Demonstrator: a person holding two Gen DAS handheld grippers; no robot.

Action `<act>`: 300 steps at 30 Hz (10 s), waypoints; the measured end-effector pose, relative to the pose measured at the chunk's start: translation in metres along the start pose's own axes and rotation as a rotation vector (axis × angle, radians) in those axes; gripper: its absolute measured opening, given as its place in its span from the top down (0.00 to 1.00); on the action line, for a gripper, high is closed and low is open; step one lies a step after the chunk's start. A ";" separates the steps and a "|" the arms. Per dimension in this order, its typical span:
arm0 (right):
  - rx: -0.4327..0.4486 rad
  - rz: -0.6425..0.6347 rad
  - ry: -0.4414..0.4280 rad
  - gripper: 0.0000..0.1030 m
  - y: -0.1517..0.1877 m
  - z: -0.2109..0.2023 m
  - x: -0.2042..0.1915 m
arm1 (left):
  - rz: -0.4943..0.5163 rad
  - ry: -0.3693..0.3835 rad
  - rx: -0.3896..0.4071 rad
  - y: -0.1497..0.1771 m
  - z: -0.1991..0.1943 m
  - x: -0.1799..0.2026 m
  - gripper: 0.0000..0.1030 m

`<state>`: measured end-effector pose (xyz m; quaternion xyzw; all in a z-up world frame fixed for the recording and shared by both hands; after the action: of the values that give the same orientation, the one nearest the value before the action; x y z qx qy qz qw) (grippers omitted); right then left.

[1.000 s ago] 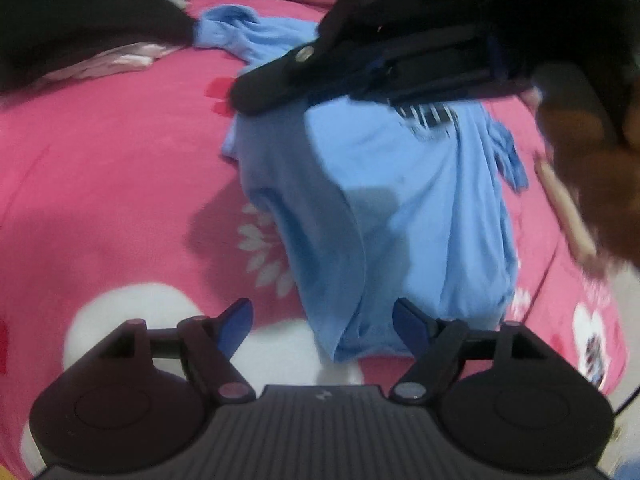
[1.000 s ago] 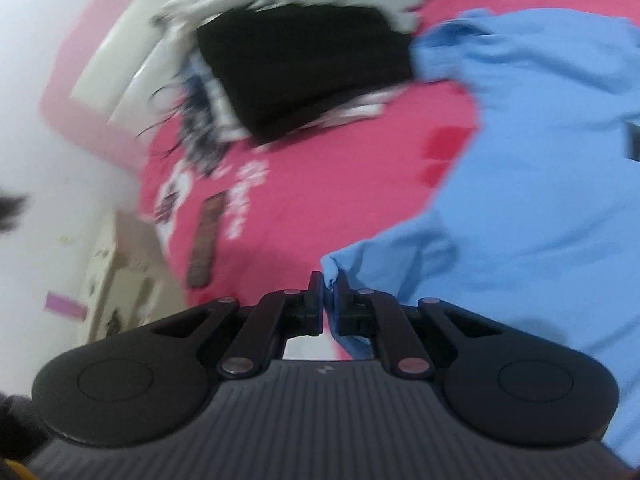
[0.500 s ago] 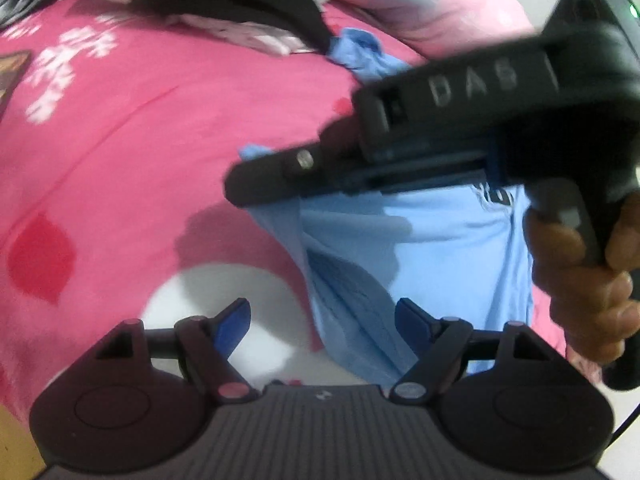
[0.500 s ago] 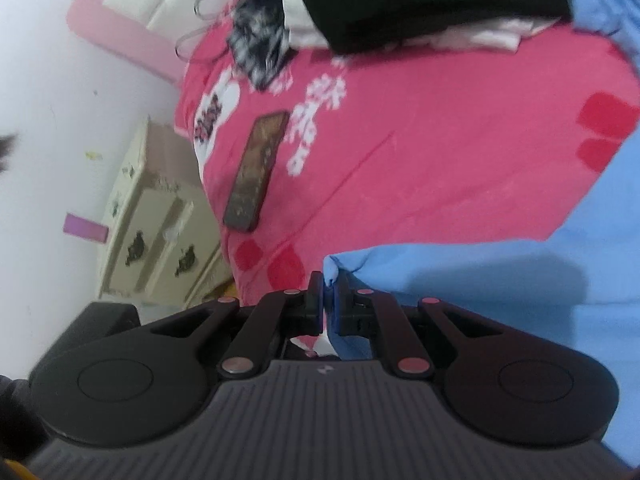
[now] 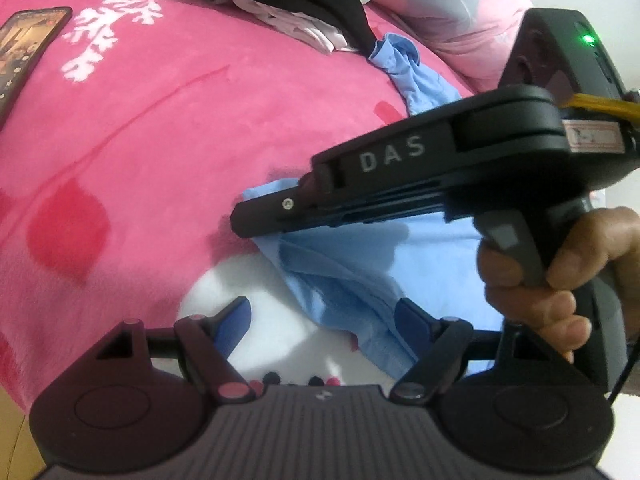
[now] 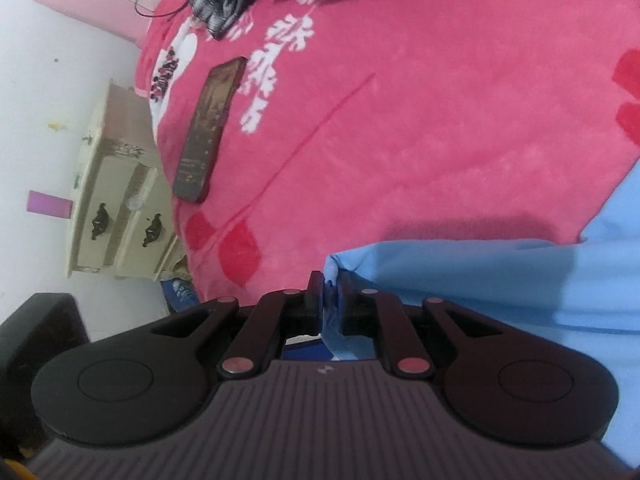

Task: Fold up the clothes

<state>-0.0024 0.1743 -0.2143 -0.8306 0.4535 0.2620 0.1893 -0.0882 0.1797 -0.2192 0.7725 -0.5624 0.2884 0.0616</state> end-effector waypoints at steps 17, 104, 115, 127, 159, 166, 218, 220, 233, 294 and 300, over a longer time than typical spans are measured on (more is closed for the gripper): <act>0.128 0.136 -0.191 0.55 -0.012 -0.024 -0.006 | -0.049 0.004 0.009 0.005 -0.004 -0.004 0.22; 0.575 1.118 -0.016 0.76 0.285 -0.191 0.236 | 0.136 -0.360 -0.106 -0.030 0.016 0.002 0.30; 0.559 1.265 -0.029 0.69 0.291 -0.186 0.251 | 0.143 -0.348 -0.101 -0.028 0.014 0.002 0.29; 0.508 1.081 0.009 0.97 0.319 -0.213 0.216 | 0.149 -0.330 -0.085 -0.027 0.013 0.000 0.29; 0.330 0.421 0.499 0.89 0.265 -0.284 0.220 | 0.284 -0.227 0.001 -0.021 -0.017 0.037 0.29; 0.419 0.118 0.390 0.76 0.081 -0.258 0.181 | 0.351 -0.194 -0.037 -0.010 0.002 0.039 0.32; 0.589 0.238 0.331 0.88 -0.166 -0.142 0.217 | 0.001 0.183 -0.275 -0.011 0.007 -0.032 0.75; 0.560 0.240 0.345 0.70 -0.158 -0.154 0.213 | 0.018 0.189 -0.288 -0.010 0.008 -0.029 0.65; 0.294 0.189 0.322 0.71 0.011 -0.086 0.120 | 0.052 0.189 -0.435 0.002 0.012 -0.033 0.73; 0.163 0.298 -0.197 0.71 0.067 -0.028 0.015 | 0.048 0.098 -0.315 -0.011 -0.040 -0.085 0.59; 0.198 0.058 0.019 0.75 0.071 -0.051 0.004 | 0.054 0.094 -0.302 -0.014 -0.039 -0.082 0.59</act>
<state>-0.0477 0.1065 -0.1818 -0.7969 0.5026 0.2134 0.2584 -0.1064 0.2694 -0.2255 0.7246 -0.6166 0.2379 0.1953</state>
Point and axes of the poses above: each gripper's, at about its wrist camera, not at the fingertips, and z roughly the way its jaws point, x to its right, y to its underside, the point moved 9 cm from there along z, roughly the way its jaws point, and after that the axes turned 5 degrees about -x, right-handed, at the moved point
